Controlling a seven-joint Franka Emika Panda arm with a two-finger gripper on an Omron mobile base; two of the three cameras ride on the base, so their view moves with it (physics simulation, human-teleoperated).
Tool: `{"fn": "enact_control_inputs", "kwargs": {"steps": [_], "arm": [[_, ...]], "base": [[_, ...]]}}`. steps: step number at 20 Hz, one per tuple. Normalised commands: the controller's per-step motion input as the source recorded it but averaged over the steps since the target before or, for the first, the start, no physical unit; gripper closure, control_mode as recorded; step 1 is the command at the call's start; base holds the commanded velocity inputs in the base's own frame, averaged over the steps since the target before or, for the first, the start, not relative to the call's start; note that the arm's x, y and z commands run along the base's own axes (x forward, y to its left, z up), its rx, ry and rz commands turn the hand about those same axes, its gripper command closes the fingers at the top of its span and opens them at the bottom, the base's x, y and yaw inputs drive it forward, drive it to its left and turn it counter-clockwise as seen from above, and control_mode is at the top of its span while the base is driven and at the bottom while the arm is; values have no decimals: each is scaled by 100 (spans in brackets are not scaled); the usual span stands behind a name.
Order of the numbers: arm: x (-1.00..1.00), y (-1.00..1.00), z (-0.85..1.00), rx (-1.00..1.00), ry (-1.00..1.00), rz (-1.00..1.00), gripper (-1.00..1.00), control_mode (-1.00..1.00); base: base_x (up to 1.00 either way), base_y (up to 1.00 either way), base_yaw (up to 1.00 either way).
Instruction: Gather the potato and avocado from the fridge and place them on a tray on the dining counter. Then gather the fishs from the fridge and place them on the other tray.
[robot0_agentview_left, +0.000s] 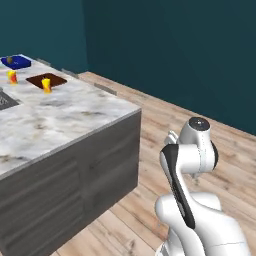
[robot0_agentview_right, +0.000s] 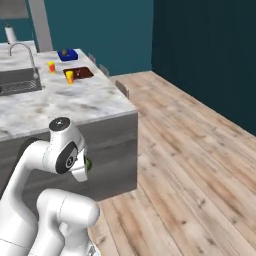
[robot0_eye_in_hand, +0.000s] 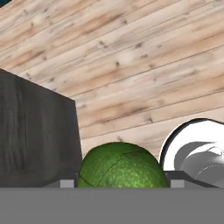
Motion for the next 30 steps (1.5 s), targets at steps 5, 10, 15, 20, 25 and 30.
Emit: {"fn": "enact_control_inputs", "kwargs": {"steps": [5,10,15,20,25,30], "arm": [[0,0,0,0,0,0,100,100],[0,0,0,0,0,0,100,100],[0,0,0,0,0,0,100,100],[0,0,0,0,0,0,100,100],[0,0,0,0,0,0,100,100],[0,0,0,0,0,0,100,100]], "base": [[32,-100,38],[28,-100,37],[27,-100,36],[26,-100,37],[29,-100,39],[36,-98,45]]}}
